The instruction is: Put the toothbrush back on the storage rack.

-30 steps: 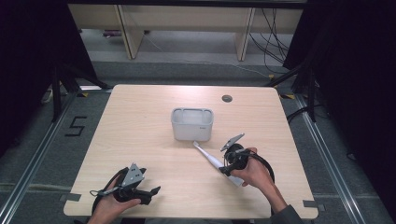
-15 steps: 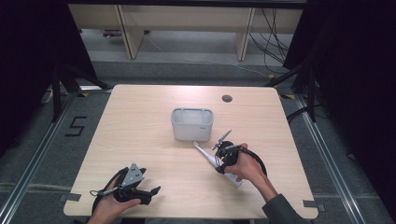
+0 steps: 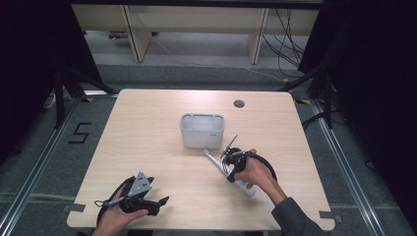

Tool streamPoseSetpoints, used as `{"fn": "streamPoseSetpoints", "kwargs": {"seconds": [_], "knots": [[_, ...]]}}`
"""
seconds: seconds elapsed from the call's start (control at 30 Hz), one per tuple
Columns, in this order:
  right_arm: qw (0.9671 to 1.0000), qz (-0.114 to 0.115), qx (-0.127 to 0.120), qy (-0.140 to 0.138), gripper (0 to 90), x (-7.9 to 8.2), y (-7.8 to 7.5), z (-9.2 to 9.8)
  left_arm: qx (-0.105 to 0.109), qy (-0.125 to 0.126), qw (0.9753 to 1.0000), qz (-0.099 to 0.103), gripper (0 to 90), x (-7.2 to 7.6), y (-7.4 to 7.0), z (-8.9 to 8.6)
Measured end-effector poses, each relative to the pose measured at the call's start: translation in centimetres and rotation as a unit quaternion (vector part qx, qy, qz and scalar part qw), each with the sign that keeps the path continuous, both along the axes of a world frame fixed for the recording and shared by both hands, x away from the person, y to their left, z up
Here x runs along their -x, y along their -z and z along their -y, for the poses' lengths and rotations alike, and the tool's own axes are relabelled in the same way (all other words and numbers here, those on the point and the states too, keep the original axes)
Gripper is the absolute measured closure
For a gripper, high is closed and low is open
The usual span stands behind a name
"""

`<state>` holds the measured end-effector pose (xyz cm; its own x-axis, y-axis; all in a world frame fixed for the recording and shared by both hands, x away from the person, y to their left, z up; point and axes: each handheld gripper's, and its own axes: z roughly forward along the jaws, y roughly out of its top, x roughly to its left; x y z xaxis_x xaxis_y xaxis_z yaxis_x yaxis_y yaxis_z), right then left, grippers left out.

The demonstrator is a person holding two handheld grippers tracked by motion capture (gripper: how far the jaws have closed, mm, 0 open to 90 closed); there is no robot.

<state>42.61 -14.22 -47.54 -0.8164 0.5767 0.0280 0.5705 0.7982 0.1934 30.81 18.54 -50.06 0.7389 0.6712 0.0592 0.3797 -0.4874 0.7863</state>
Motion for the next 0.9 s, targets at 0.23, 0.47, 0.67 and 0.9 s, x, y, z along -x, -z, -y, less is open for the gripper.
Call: {"fn": "streamPoseSetpoints", "kwargs": {"seconds": [0.23,0.47,0.67,0.9], "knots": [[0.9996,-0.012,0.022,-0.009,65.6,-0.4,-0.1,-0.5,0.000,0.004,1.0000,-0.002,15.4,0.0,0.0,-0.1],[0.9985,-0.012,0.044,-0.028,65.7,-0.6,0.0,-1.2,-0.005,0.006,0.9999,-0.008,15.4,0.0,-0.1,-0.1],[0.9979,-0.018,0.058,-0.025,66.1,-0.4,-0.1,-1.6,-0.003,0.001,1.0000,-0.002,15.4,0.0,0.0,0.0],[0.9956,-0.014,0.080,-0.048,66.3,-0.8,0.0,-1.9,-0.002,0.003,1.0000,-0.003,15.4,0.0,0.0,0.0]]}}
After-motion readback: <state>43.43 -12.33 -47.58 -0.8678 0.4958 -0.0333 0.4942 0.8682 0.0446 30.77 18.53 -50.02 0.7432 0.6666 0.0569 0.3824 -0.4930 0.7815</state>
